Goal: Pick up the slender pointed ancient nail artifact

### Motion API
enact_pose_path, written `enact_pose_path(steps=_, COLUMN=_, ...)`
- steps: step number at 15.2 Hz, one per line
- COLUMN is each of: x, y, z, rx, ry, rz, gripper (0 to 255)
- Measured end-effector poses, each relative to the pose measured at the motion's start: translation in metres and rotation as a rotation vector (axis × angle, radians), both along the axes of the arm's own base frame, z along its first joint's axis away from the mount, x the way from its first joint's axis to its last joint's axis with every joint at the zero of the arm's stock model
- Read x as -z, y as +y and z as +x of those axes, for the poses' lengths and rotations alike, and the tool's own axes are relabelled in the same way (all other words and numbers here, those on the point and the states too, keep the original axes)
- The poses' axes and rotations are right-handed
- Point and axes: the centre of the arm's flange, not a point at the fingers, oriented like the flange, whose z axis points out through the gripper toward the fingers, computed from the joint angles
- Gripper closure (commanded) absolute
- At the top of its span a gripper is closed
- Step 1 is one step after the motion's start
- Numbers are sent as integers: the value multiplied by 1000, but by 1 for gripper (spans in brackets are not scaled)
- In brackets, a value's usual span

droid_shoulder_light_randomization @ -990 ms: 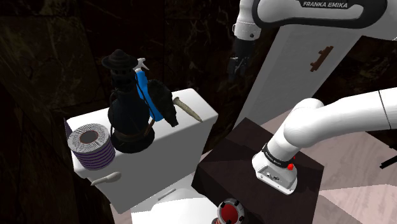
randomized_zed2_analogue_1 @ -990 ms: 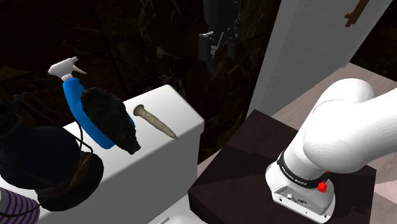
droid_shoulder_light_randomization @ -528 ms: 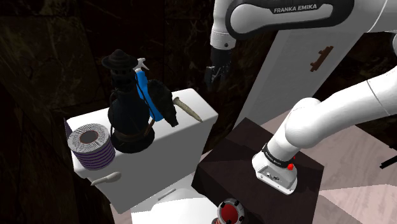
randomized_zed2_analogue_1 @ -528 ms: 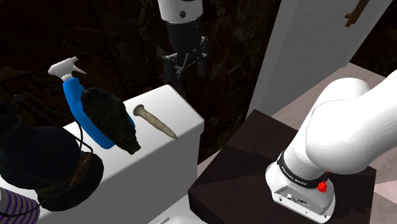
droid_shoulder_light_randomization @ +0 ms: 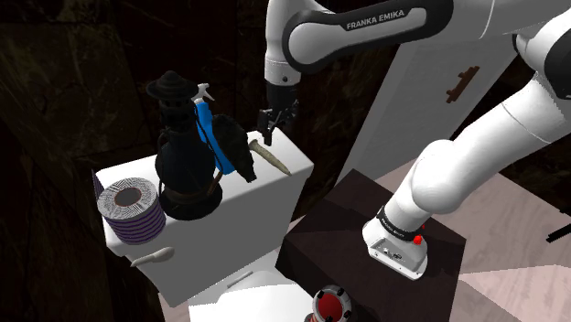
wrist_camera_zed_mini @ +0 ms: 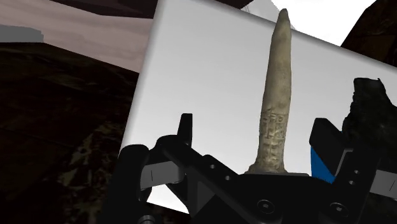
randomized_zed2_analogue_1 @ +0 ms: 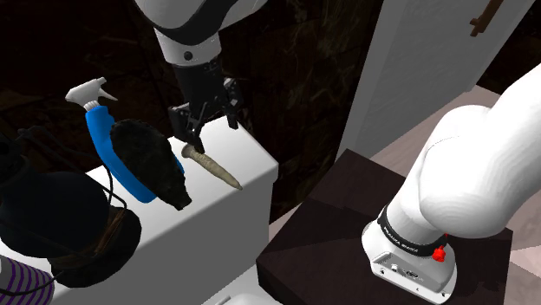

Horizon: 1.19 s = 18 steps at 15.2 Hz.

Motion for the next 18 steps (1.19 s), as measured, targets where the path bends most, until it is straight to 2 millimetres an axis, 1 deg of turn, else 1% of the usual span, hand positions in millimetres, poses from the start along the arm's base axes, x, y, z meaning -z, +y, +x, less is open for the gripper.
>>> enact_pose_path(steps=2, x=10, y=22, z=11, rx=-3, ry=4, rz=10, gripper=0)
enact_pose_path(steps=3, x=14, y=27, z=15, rx=-4, ry=5, rz=13, gripper=0)
enact_pose_path(steps=4, x=19, y=31, z=15, rx=-4, ry=6, rz=14, gripper=0)
enact_pose_path(steps=7, x=34, y=33, z=18, rx=-3, ry=4, rz=16, gripper=0)
enact_pose_path(steps=11, x=42, y=28, z=19, rx=3, ry=-2, rz=15, gripper=0)
enact_pose_path(steps=12, x=43, y=27, z=19, rx=4, ry=-3, rz=15, gripper=255)
enact_pose_path(steps=15, x=48, y=31, z=18, rx=-1, ry=-8, rz=20, gripper=255)
enact_pose_path(steps=18, x=49, y=32, z=19, rx=-1, ry=-9, rz=19, gripper=255)
